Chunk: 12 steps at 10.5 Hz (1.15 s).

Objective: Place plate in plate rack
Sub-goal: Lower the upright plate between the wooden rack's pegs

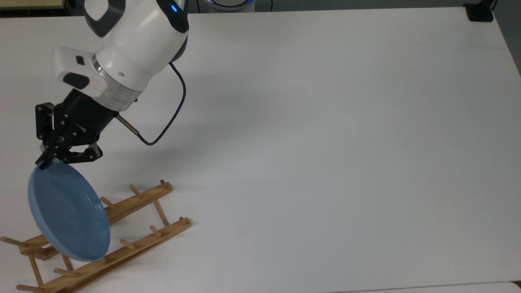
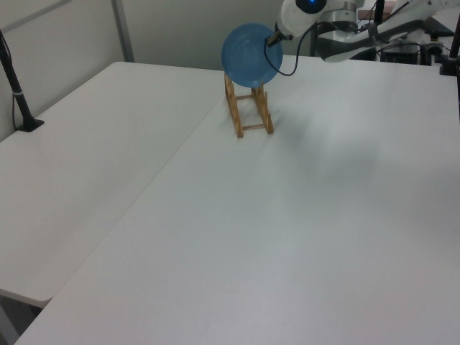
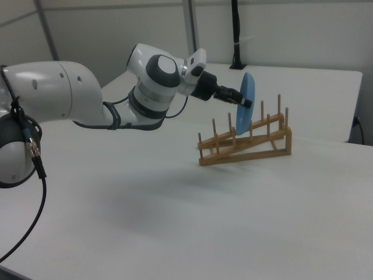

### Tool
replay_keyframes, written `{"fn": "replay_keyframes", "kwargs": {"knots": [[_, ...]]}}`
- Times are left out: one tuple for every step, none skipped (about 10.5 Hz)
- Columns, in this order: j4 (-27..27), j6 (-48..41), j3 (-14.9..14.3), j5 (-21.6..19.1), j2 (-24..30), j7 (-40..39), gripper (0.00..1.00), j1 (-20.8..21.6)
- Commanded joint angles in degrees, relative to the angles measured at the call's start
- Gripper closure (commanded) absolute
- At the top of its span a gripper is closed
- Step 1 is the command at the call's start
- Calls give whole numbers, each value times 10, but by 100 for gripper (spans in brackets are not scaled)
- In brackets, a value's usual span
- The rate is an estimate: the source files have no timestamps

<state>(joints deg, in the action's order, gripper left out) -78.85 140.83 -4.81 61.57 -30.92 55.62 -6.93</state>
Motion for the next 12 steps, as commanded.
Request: {"fn": "replay_keyframes", "kwargs": {"knots": [[-6, 16, -5, 21, -2, 18, 100, 7], [-6, 16, -4, 24, -2, 17, 100, 7], [-6, 18, -1, 34, -2, 17, 100, 7], [-6, 20, 1, 44, -2, 17, 97, 7], [-6, 23, 1, 55, -5, 16, 94, 7], [-6, 27, 1, 62, -13, 16, 86, 7], [-6, 37, 1, 69, -18, 15, 76, 8], [-5, 43, 1, 74, -26, 15, 61, 8], [-5, 46, 1, 82, -33, 15, 51, 11], [-4, 46, 1, 84, -37, 16, 37, 14], [-3, 46, 1, 80, -36, 18, 30, 14], [-2, 45, 2, 79, -36, 19, 17, 15]]}}
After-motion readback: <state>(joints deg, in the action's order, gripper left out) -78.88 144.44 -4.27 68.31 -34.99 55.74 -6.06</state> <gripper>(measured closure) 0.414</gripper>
